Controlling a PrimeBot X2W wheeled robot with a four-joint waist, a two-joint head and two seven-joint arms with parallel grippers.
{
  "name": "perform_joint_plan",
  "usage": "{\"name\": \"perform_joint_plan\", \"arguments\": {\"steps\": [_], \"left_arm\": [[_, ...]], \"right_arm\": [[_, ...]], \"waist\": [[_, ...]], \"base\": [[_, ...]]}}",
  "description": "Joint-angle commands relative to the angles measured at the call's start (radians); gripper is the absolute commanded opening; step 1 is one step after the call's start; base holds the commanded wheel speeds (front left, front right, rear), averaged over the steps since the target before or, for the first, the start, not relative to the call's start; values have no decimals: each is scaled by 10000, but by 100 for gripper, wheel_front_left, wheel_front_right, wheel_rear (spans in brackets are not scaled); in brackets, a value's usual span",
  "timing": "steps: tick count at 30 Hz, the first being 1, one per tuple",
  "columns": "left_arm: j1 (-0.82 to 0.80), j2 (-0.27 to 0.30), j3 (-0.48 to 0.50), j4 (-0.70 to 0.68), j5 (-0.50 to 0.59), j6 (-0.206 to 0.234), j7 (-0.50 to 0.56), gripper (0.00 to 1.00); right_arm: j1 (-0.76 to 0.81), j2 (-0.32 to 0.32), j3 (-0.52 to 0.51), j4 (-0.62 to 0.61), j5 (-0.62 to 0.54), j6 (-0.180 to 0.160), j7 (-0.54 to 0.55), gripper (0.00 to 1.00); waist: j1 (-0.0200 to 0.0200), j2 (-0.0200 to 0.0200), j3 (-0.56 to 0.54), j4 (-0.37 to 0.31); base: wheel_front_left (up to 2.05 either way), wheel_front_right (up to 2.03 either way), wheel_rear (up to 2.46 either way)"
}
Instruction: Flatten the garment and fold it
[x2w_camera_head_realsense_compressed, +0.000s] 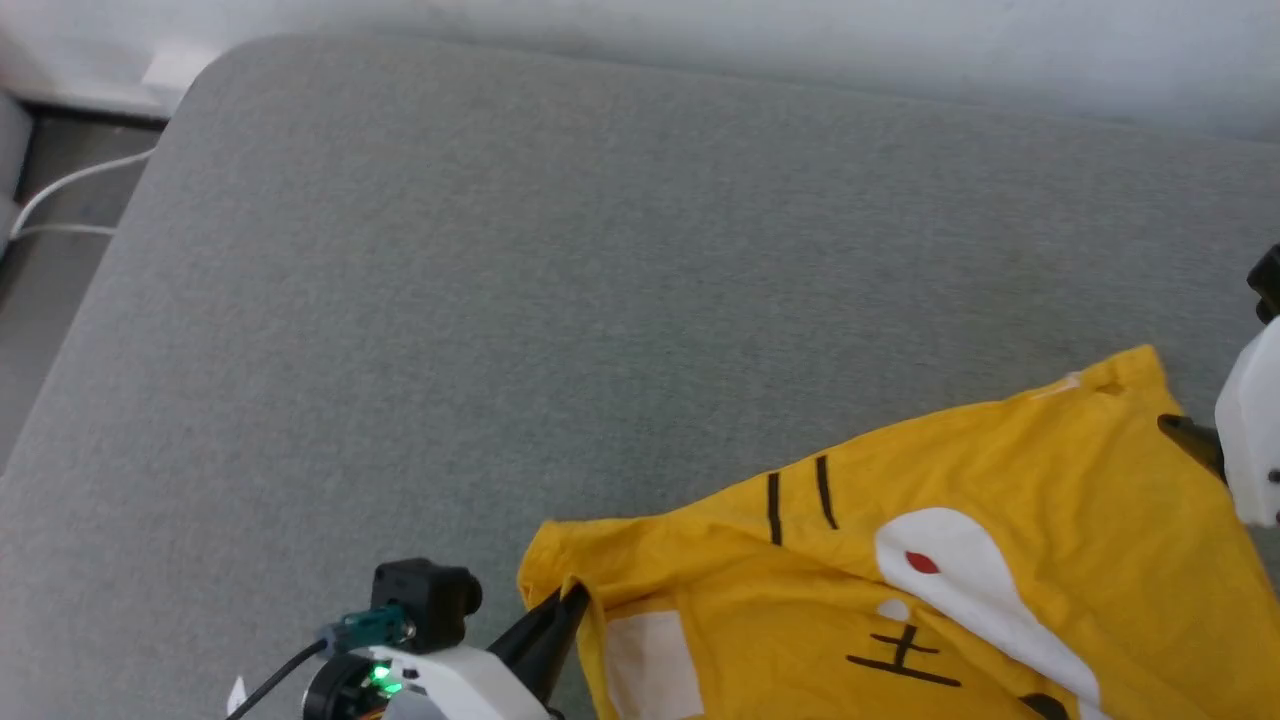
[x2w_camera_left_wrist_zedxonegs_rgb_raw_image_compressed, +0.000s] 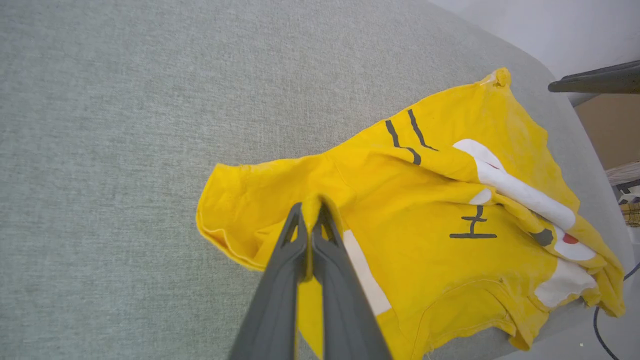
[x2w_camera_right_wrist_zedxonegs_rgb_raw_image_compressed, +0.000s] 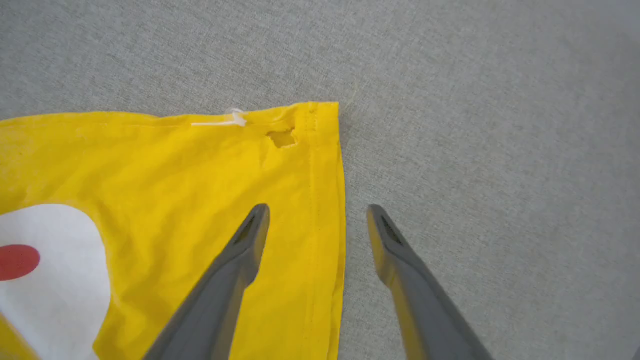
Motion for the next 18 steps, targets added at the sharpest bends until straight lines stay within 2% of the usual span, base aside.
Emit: {"name": "perform_joint_plan", "arguments": {"steps": [1, 8, 14, 15, 16, 18], "left_arm": [[-206, -114, -25, 39, 116, -84, -41, 0], [-560, -548, -198, 248, 190, -294, -172, 0], [-692, -694, -238, 445, 217, -365, -257, 0], [-695, -691, -227, 468, 212, -369, -269, 0], [-695, -687, -210, 492, 206, -364, -284, 0], [-696, -667, -178, 538, 215, -344, -317, 0]], "right_arm": [[-251, -33, 119, 284, -87, -9, 49, 100], [-1179, -379, 800, 1782, -422, -9, -60, 100], [-984, -1050, 1888, 2465, -30, -9, 234, 100], [-915, -1115, 2013, 2531, 76, -9, 232, 41], [-852, -1180, 2164, 2559, 157, -9, 187, 0], [-738, -1360, 2514, 2565, 307, -9, 64, 0]], "waist": [[-2, -1, 651, 702], [-2, -1, 1151, 1252], [-2, -1, 1302, 1477], [-2, -1, 1301, 1490], [-2, -1, 1291, 1491], [-2, -1, 1248, 1473]], "base": [[0, 0, 0], [0, 0, 0], [0, 0, 0], [0, 0, 0], [0, 0, 0], [0, 0, 0]]}}
